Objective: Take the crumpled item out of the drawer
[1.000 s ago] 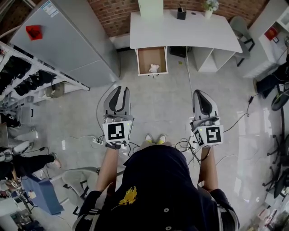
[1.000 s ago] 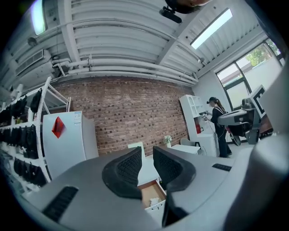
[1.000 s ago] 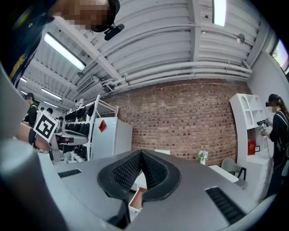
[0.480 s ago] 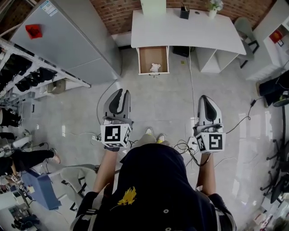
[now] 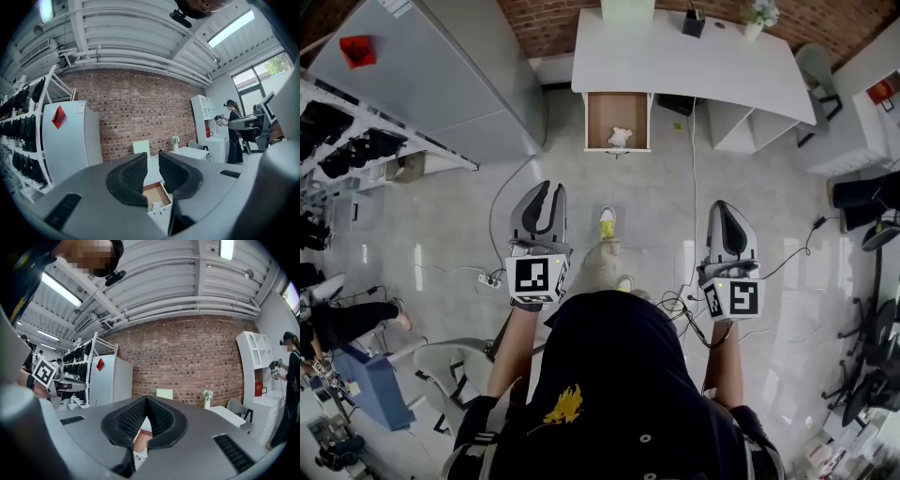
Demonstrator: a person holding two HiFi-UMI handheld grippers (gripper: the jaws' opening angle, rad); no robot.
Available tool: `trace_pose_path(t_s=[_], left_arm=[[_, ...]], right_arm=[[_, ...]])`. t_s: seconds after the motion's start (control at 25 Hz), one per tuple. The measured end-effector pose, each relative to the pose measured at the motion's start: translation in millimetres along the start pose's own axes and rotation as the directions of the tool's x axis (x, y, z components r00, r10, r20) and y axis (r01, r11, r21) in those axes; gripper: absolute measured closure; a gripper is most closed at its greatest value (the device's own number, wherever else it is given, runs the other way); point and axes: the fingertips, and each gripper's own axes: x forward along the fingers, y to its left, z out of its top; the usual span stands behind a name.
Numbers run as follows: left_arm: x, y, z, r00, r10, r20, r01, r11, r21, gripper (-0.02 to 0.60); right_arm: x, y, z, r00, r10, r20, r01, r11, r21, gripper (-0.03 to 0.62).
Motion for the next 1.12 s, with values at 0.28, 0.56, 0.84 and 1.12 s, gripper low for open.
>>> trace_pose_path(t_s=[0.28,0.56,0.84,1.12], left_arm=[[93.9,34.5,3.1,0.998,-0.035,0.054,0.037,0.999,-0.024,0.491],[193.3,79.0,-22.4,0.992,-0.123,0.010,0.123,0.990,-0.074,0.492],[278.0,122.8,-29.4,0.983,-0.182,0.024,0.183,0.980,-0.080,0.492],[317.1,141.2,-58.9,0.978,-0.203,-0.044,0.197,0.974,-0.114,0.492]], right_arm=[[88.8,-9.7,9.7,1.000,-0.004,0.004,0.005,0.999,-0.054,0.568],[200.8,-18.5,17.4,0.998,-0.036,-0.043,0.032,0.996,-0.089,0.568],[294.4,-29.8,17.4,0.992,-0.079,-0.096,0.072,0.994,-0.082,0.568],[328.8,-21.7,-22.2,0.967,-0.063,-0.249,0.055,0.998,-0.042,0.568]])
